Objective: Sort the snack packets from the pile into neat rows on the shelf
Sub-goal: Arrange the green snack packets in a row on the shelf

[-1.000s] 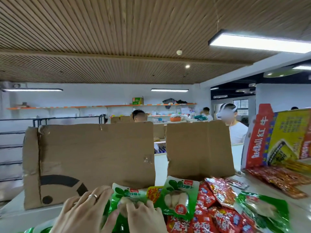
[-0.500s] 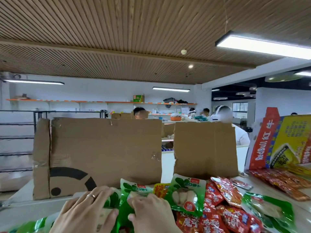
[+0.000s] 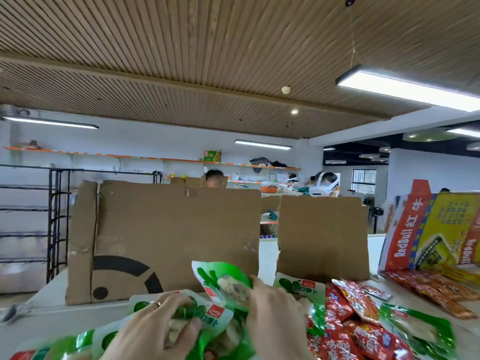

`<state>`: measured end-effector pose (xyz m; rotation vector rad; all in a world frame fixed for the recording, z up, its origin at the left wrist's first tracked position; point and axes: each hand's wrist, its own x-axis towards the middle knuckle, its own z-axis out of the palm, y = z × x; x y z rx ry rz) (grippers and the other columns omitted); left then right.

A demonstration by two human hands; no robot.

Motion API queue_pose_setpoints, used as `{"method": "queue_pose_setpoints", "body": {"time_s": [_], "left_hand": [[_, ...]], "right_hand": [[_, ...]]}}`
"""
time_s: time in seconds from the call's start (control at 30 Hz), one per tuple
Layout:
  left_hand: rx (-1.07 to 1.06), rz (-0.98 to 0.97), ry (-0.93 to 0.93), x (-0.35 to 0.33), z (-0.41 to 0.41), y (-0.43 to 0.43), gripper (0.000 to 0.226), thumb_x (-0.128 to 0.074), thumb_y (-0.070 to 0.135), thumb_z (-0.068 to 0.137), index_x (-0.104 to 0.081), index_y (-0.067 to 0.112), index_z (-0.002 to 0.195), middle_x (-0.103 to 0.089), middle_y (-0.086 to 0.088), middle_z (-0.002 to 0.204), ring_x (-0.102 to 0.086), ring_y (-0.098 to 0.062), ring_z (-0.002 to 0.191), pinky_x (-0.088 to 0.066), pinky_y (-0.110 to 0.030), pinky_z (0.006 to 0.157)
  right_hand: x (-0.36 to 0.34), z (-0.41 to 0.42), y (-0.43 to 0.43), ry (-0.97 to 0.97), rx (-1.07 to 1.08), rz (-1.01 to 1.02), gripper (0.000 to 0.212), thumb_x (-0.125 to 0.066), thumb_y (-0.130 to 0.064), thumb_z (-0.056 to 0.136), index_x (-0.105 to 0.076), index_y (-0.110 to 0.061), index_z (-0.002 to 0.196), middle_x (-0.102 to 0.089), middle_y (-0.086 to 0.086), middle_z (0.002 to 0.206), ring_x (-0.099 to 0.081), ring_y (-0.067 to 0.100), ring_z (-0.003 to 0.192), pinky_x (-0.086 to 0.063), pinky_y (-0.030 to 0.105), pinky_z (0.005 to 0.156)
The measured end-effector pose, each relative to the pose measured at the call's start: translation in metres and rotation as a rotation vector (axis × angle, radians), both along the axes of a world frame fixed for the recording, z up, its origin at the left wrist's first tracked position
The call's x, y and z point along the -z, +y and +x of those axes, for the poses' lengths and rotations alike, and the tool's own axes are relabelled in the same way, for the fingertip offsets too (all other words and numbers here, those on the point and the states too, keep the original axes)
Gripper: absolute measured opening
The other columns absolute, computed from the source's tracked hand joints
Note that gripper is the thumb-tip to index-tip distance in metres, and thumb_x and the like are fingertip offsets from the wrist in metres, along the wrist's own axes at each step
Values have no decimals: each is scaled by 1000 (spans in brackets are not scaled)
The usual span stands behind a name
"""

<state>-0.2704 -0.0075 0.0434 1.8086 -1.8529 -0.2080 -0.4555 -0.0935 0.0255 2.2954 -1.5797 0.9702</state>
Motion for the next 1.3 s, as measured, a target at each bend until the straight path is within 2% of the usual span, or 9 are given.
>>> {"method": "queue_pose_setpoints", "body": {"time_s": [0.1, 0.17, 0.27, 0.37, 0.47, 0.67, 0.83, 1.03, 1.3], "left_hand": [[67, 37, 523, -12, -15, 3, 27, -49, 67, 87, -67, 48, 89, -64, 43, 85, -59, 20, 86, -44, -5, 82], [127, 113, 893, -17, -21, 7, 47, -56, 71, 79, -79, 33, 95, -76, 10, 99, -71, -9, 96, -48, -34, 100], [117, -80, 1151, -27, -21, 11, 46, -57, 46, 87, -78, 5, 86, -76, -16, 88, -74, -32, 83, -51, -46, 90], [-20, -306, 989, -25, -15, 15, 39, -55, 24, 100, -67, 0, 72, -68, -10, 63, -63, -30, 59, -47, -38, 64], [-43, -348, 894, -23, -2, 24, 40, -53, 17, 100, -73, 13, 66, -72, -4, 66, -66, -15, 61, -50, -28, 62], [27, -362, 920, -22, 19, 40, 27, -56, 16, 98, -74, 9, 80, -75, -4, 77, -71, -17, 76, -55, -36, 75], [140, -348, 910, -18, 25, 55, 30, -57, 17, 95, -71, 7, 71, -71, -10, 71, -68, -21, 67, -52, -30, 66], [175, -299, 967, -10, 10, 55, 24, -63, 20, 92, -74, 3, 79, -75, -10, 80, -72, -26, 76, -57, -41, 72], [295, -308, 964, -9, -50, 55, 33, -66, 24, 88, -71, 8, 59, -65, -5, 56, -53, -13, 47, -40, -19, 44]], "right_hand": [[1, -1, 10, -186, -84, -260, 33, -64, -16, 74, -73, -29, 104, -66, -15, 63, -55, 3, 49, -27, 13, 46], [9, 7, 21, -210, -202, -432, 38, -60, -15, 69, -77, -25, 101, -73, -17, 79, -66, 0, 65, -38, 12, 48], [21, 21, 35, -164, -394, -611, 39, -74, -19, 72, -75, -26, 111, -69, -17, 118, -66, 0, 104, -55, 19, 73], [25, 25, 44, -44, -481, -637, 28, -64, -35, 90, -70, -33, 117, -59, -17, 134, -61, 6, 115, -56, 26, 78], [28, 21, 51, -14, -519, -477, 57, -48, -67, 90, -52, -36, 138, -43, -20, 149, -47, 3, 130, -43, 25, 97], [21, 22, 76, -496, -500, 1, 66, -36, -87, 74, -42, -44, 124, -48, -34, 117, -48, -12, 109, -38, 1, 78], [20, 29, 94, -568, -673, 238, 43, -52, -64, 83, -52, -22, 73, -50, -17, 56, -42, -1, 51, -34, 13, 53], [30, 9, 109, -671, -597, 157, 33, -51, -58, 85, -60, -28, 74, -46, -12, 53, -36, 3, 50, -25, 16, 51], [36, -52, 122, -707, -476, 31, 29, -55, -45, 91, -66, -20, 80, -40, -12, 52, -33, 2, 51, -22, 21, 50]]}}
